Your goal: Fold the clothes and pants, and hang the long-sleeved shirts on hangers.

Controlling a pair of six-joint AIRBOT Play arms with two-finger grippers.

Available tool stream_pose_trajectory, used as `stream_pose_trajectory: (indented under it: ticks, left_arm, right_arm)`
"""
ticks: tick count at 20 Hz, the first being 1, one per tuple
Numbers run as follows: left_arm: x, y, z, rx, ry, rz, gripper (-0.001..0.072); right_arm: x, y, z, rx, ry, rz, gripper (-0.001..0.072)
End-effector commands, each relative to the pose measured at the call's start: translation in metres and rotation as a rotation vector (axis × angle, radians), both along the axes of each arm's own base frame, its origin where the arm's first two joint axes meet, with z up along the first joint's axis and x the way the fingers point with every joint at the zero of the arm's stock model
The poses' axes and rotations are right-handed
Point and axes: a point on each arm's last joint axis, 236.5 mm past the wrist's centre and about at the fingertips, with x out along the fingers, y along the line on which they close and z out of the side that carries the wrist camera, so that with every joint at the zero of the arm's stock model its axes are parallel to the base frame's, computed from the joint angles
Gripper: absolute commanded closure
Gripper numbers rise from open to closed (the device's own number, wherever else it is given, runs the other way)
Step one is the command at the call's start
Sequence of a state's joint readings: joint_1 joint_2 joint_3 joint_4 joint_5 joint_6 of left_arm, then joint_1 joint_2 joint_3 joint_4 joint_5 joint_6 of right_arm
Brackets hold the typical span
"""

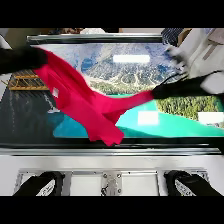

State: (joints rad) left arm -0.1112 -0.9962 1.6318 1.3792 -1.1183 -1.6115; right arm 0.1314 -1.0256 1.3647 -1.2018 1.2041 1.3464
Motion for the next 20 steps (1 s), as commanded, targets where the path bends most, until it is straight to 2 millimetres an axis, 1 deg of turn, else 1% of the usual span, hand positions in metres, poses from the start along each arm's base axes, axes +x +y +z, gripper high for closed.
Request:
stream_pose_trajectory:
  ticks: [1,2,3,4,5,7,8,9,11,12,13,14,15,16,17,18,20]
  left_arm:
    - [-0.106,-0.003,0.152,-0.113,-0.416,-0.048,0.0699]
    - [-0.133,-0.003,0.173,-0.131,-0.483,-0.061,0.0699]
    - [-0.158,0.0,0.188,-0.139,-0.539,-0.064,0.0699]
    - [-0.179,0.002,0.196,-0.141,-0.578,-0.065,0.0699]
    - [-0.194,0.004,0.2,-0.143,-0.603,-0.064,0.0699]
    - [-0.213,0.007,0.2,-0.156,-0.637,-0.061,0.0699]
    - [-0.218,0.008,0.195,-0.16,-0.643,-0.058,0.0699]
    - [-0.218,0.009,0.188,-0.167,-0.636,-0.055,0.0699]
    - [-0.209,0.008,0.169,-0.216,-0.585,-0.042,0.0699]
    - [-0.2,0.008,0.158,-0.231,-0.556,-0.035,0.0699]
    - [-0.191,0.007,0.147,-0.229,-0.53,-0.03,0.0699]
    - [-0.175,0.006,0.132,-0.226,-0.489,-0.024,0.0699]
    - [-0.158,0.004,0.116,-0.22,-0.439,-0.019,0.0699]
    - [-0.135,0.002,0.095,-0.212,-0.375,-0.013,0.0699]
    - [-0.109,-0.001,0.071,-0.203,-0.303,-0.006,0.0699]
    - [-0.083,-0.002,0.047,-0.19,-0.234,0.005,0.0699]
    - [-0.024,-0.007,-0.003,-0.162,-0.119,0.018,0.0699]
  right_arm:
    - [-0.033,-0.068,0.214,0.053,-0.569,-0.221,0.0697]
    - [-0.053,-0.079,0.254,0.066,-0.687,-0.265,0.0697]
    - [-0.075,-0.088,0.289,0.069,-0.798,-0.3,0.0697]
    - [-0.093,-0.094,0.314,0.071,-0.882,-0.325,0.0697]
    - [-0.113,-0.1,0.339,0.074,-0.972,-0.354,0.0698]
    - [-0.138,-0.109,0.365,0.091,-1.078,-0.412,0.0698]
    - [-0.146,-0.114,0.371,0.091,-1.104,-0.434,0.0698]
    - [-0.149,-0.118,0.373,0.087,-1.112,-0.457,0.0698]
    - [-0.146,-0.123,0.37,0.081,-1.096,-0.477,0.0698]
    - [-0.14,-0.124,0.366,0.08,-1.079,-0.478,0.0698]
    - [-0.132,-0.125,0.36,0.094,-1.05,-0.482,0.0698]
    - [-0.12,-0.127,0.351,0.092,-1.011,-0.483,0.0698]
    - [-0.104,-0.129,0.338,0.087,-0.954,-0.482,0.0698]
    - [-0.084,-0.13,0.321,0.089,-0.883,-0.475,0.0698]
    - [-0.059,-0.13,0.296,0.091,-0.79,-0.464,0.0698]
    - [-0.032,-0.132,0.269,0.084,-0.694,-0.454,0.0698]
    - [0.031,-0.132,0.203,0.064,-0.496,-0.423,0.0698]
